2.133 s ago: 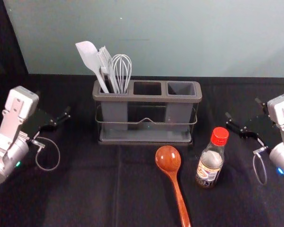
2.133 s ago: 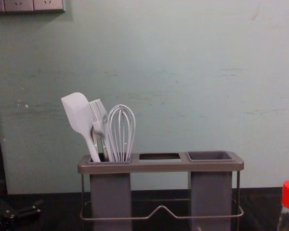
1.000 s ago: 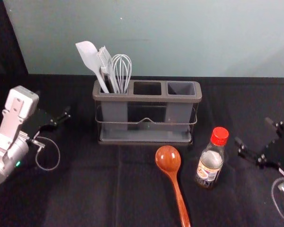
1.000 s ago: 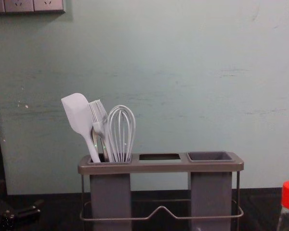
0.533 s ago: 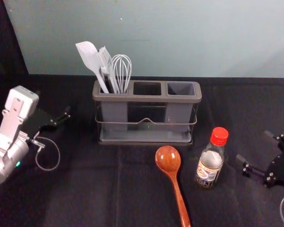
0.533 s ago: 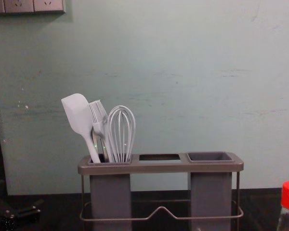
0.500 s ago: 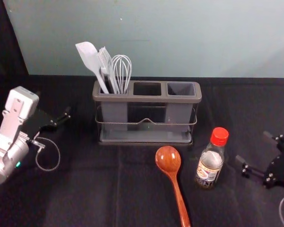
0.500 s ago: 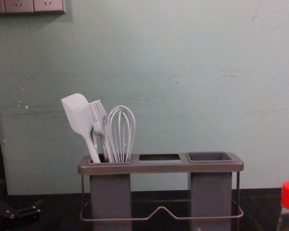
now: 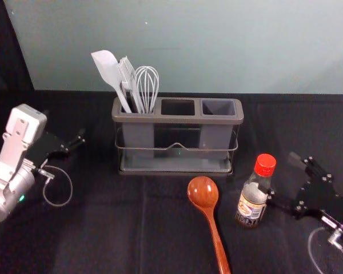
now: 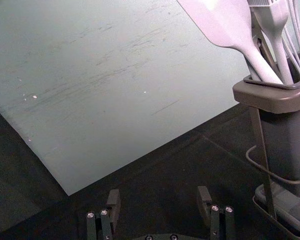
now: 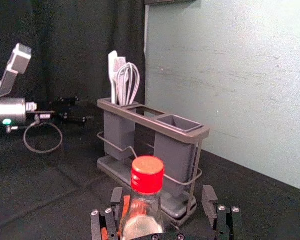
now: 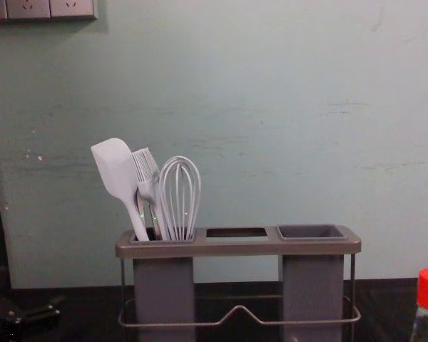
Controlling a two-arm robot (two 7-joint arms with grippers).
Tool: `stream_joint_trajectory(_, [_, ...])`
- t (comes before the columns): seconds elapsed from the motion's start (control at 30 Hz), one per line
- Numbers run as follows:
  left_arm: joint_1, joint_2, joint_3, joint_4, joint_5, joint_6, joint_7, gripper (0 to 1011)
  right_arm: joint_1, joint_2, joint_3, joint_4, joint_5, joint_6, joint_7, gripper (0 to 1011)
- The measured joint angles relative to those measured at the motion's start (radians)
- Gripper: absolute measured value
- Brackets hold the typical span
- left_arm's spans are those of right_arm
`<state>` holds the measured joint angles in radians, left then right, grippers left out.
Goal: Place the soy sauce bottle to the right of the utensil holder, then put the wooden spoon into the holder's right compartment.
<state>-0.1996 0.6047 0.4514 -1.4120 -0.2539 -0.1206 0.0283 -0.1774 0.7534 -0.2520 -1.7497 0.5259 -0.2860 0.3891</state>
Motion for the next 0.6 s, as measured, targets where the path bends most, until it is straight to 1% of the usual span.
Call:
stream_joint_trajectory(0.03, [0.0, 0.0, 0.0, 0.0, 0.0, 0.0, 0.0, 1005, 0.008, -0.007, -0.003, 0.005, 0.001, 0.003, 0.004, 1003])
stream_joint_trajectory(0.07, [0.0, 0.0, 0.0, 0.0, 0.0, 0.0, 0.0, 1005, 0.026, -0.023, -0.011, 0.018, 0.007, 0.011, 0.012, 1003])
stream_joint_trajectory(0.1, [0.0, 0.0, 0.0, 0.0, 0.0, 0.0, 0.0, 1005, 0.026, -0.023, -0.011, 0.018, 0.007, 0.011, 0.012, 1003])
stream_joint_trajectory(0.13, [0.0, 0.0, 0.0, 0.0, 0.0, 0.0, 0.0, 1005, 0.035, -0.031, -0.014, 0.025, 0.01, 0.015, 0.016, 1003])
stream_joint_trajectory(0.2, [0.0, 0.0, 0.0, 0.0, 0.0, 0.0, 0.0, 1005, 0.068, -0.06, -0.024, 0.045, 0.029, 0.035, 0.037, 1003])
stream_joint_trajectory(0.4, [0.0, 0.0, 0.0, 0.0, 0.0, 0.0, 0.0, 1005, 0.108, -0.083, -0.032, 0.058, 0.049, 0.091, 0.063, 1003])
stream_joint_trajectory(0.43, [0.0, 0.0, 0.0, 0.0, 0.0, 0.0, 0.0, 1005, 0.114, -0.085, -0.033, 0.058, 0.05, 0.107, 0.067, 1003])
stream_joint_trajectory(0.53, [0.0, 0.0, 0.0, 0.0, 0.0, 0.0, 0.0, 1005, 0.12, -0.088, -0.032, 0.05, 0.046, 0.128, 0.069, 1003])
stream_joint_trajectory(0.6, [0.0, 0.0, 0.0, 0.0, 0.0, 0.0, 0.0, 1005, 0.121, -0.089, -0.03, 0.047, 0.042, 0.133, 0.07, 1003])
